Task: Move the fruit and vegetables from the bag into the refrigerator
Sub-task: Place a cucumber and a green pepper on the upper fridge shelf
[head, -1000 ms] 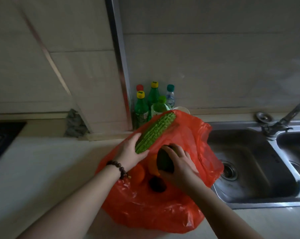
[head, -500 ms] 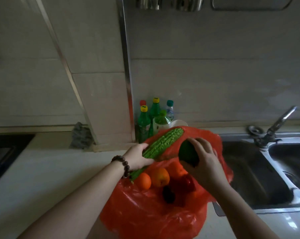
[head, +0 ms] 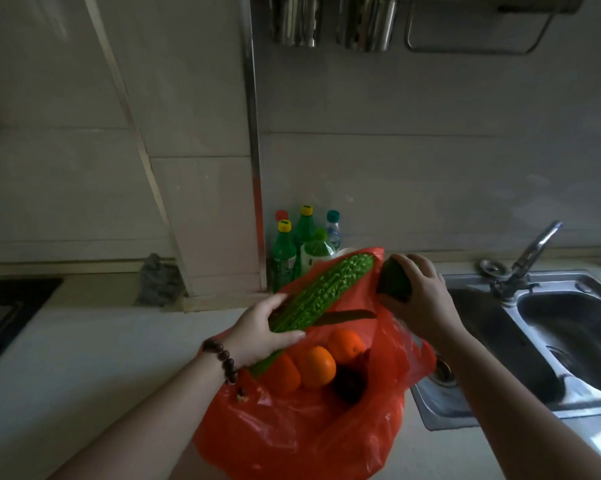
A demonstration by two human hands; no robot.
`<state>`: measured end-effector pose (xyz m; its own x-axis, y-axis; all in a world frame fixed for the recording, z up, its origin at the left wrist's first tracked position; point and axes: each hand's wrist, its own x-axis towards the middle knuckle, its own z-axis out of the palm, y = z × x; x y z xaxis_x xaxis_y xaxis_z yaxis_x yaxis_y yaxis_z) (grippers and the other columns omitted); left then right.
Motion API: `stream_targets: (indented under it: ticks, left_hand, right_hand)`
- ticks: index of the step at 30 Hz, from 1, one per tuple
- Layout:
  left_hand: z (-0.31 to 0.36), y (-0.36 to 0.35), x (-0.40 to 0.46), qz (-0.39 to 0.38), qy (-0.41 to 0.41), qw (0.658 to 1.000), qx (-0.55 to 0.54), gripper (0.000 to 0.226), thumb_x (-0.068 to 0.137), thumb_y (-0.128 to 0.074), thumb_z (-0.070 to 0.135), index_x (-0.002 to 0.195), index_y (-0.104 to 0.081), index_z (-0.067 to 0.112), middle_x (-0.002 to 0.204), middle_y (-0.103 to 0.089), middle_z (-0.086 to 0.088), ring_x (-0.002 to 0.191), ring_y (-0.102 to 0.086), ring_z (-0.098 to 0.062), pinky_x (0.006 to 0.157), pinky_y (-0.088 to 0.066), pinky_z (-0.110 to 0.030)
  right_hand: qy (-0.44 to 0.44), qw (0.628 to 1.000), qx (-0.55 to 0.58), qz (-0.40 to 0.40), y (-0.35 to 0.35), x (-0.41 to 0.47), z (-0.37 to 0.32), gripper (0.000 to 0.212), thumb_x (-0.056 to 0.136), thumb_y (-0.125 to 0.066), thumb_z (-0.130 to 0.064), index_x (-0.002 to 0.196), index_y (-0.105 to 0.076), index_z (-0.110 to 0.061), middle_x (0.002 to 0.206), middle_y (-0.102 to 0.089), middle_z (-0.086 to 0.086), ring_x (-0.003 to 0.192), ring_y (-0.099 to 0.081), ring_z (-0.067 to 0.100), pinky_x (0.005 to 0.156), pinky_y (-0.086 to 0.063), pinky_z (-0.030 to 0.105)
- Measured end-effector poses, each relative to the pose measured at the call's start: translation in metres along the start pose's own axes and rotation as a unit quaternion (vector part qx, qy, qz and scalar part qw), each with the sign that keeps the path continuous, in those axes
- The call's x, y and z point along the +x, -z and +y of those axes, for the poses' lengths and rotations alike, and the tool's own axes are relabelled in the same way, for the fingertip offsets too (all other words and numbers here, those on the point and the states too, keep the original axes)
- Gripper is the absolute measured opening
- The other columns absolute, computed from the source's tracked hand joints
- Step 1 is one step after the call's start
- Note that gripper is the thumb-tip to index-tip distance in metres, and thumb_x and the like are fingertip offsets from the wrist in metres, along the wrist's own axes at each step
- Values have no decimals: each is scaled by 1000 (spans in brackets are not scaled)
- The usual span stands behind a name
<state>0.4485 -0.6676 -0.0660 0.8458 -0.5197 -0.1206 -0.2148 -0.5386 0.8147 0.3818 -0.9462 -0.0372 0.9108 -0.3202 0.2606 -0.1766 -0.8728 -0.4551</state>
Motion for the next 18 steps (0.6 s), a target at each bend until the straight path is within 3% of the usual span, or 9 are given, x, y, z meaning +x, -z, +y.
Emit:
stream_targets:
  ticks: [4,6,9,13,15,18]
  left_hand:
    - [18,6,-2,-27,20,996,80,77,80,-72,35,143,-33,14,134,-44,7,122,-45,-11,93,-38,-20]
    - [16,5,1,-23,52,990,133,73,79,-71,38,139,-39,12,135,-50,0,117,-51,-15,91,-43,-25]
    - [7,-4,7,-49,115,971,204,53,77,-68,41,119,-54,12,109,-61,-5,91,-60,-19,74,-51,-30]
    - [-1,-19,2,-135,152,921,333,30,83,-64,38,93,-57,11,80,-55,-3,62,-52,-16,50,-40,-26]
    - [-10,-23,2,-145,153,915,345,33,81,-65,42,92,-56,12,83,-56,-3,68,-55,-17,55,-43,-27]
    - [-24,-22,4,-100,134,945,283,54,79,-67,43,121,-53,11,115,-58,-6,100,-58,-22,80,-50,-31]
  right_hand:
    - [-4,1000,-5,5,6,-6,-8,76,74,-75,-34,140,-38,-26,143,-35,6,124,-36,35,95,-43,47]
    - [-20,1000,0,17,10,-12,-8,75,74,-75,-34,139,-38,-28,143,-35,4,124,-36,34,94,-43,46]
    - [-28,999,-4,20,9,-23,-6,75,73,-76,-34,139,-39,-28,142,-36,3,124,-36,34,94,-44,46]
    - [-22,1000,-7,-13,-1,-38,-6,78,75,-75,-34,141,-35,-27,145,-32,4,127,-34,33,99,-42,46]
    - [-21,999,-12,-47,-9,-48,-6,80,75,-74,-36,142,-31,-30,146,-29,2,128,-33,30,100,-43,46]
    - [-1,991,-16,-130,-30,-68,-11,80,76,-71,-37,143,-26,-35,150,-23,0,130,-30,26,102,-41,44]
